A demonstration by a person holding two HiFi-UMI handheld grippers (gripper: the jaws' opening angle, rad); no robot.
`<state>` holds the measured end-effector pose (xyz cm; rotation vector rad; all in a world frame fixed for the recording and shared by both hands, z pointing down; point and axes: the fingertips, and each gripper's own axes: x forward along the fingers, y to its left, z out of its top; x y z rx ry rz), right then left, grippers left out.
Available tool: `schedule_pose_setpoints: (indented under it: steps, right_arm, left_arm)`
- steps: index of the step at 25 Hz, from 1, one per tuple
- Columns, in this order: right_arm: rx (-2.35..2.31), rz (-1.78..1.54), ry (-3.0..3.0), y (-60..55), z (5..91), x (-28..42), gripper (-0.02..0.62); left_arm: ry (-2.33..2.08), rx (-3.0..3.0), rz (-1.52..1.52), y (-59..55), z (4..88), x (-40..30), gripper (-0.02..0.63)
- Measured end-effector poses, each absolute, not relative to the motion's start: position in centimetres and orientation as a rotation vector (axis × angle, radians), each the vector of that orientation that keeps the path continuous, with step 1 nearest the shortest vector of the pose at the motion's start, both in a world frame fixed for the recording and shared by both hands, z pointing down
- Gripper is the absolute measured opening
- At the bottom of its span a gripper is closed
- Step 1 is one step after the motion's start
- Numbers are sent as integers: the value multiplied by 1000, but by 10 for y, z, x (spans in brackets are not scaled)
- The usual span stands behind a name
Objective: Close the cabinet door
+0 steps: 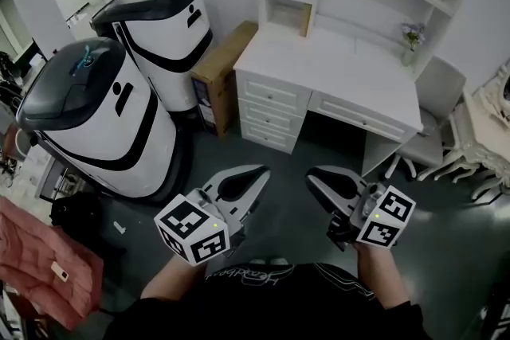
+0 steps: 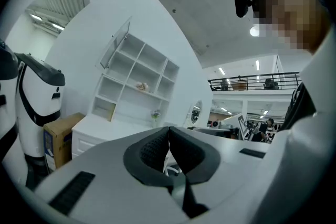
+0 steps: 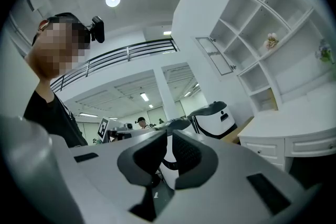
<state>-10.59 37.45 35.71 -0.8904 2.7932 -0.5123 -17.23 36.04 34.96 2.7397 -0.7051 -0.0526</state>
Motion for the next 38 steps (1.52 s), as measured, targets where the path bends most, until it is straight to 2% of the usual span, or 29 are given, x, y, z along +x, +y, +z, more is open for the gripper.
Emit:
schedule_pose_setpoints:
  steps: [10, 23, 28, 38]
  right_arm:
    - [-920, -636, 2726, 350, 396, -126, 60]
    - [-894, -532, 2730, 274, 377, -126, 60]
    - [-851, -505, 2781, 214, 377, -123, 60]
    - [-837, -481, 2750, 28, 351, -53, 60]
  left_arm:
    - [-682, 2689, 0, 330, 399, -204, 21]
    - [-706, 2739, -22, 261, 380, -210, 21]
    - [-712, 2728, -72, 200, 380, -201, 21]
    - [-733, 2782, -73, 15, 352, -133, 21]
